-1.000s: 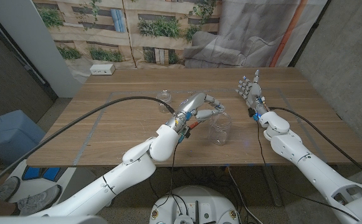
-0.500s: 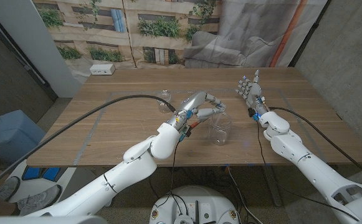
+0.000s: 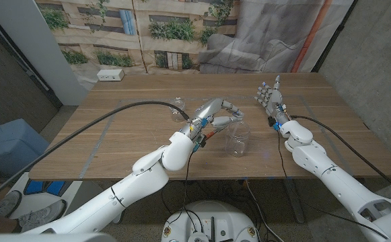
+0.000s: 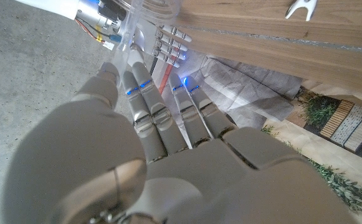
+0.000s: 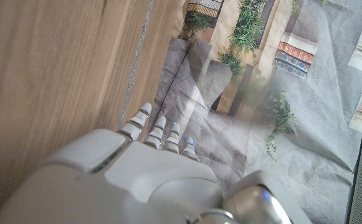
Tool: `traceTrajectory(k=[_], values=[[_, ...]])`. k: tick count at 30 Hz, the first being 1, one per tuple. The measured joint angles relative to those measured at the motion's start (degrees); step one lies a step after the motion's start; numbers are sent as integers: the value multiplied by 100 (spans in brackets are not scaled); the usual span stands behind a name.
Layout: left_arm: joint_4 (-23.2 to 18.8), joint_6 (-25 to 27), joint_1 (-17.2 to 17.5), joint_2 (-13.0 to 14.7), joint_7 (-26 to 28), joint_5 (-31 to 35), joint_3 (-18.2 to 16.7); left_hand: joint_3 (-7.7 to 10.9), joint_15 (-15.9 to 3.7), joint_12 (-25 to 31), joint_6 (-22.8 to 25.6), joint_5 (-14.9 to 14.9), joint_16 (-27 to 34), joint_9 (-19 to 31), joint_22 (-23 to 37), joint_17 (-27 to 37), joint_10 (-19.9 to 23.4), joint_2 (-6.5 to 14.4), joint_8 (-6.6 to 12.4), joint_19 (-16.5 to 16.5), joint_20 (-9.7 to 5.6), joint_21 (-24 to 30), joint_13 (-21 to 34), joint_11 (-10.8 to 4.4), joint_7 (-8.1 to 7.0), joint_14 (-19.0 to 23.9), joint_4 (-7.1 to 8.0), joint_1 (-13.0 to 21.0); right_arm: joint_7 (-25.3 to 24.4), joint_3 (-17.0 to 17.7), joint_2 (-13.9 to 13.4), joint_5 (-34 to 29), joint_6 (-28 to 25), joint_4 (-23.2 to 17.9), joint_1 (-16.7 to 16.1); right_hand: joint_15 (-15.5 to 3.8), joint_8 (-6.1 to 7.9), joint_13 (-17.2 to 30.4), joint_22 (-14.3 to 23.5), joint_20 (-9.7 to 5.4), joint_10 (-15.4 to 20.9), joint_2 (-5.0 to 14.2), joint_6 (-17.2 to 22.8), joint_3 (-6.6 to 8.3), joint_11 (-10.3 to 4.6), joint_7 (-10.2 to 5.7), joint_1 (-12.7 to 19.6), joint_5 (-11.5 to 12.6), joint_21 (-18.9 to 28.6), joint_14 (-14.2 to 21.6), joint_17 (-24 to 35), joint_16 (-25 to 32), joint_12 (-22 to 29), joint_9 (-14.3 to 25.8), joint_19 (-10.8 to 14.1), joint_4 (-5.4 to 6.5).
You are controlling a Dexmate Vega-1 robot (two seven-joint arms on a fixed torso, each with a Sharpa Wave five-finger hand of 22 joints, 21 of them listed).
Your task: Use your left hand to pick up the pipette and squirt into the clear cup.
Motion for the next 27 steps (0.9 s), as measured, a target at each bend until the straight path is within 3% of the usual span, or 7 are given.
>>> traceTrajectory(k=[27], values=[[-270,55,-101,101,-232,-122,-99,0,0,0,-20,27,0,-2,0,1,-10,53,0,-3,-3,0,-1,11,19,0,0,-53,2,2,-2,0,3,1,-1,0,0,1,0,0,0,0,0,0,0,0,0,0,0,0,0,0,0,0,0,0]])
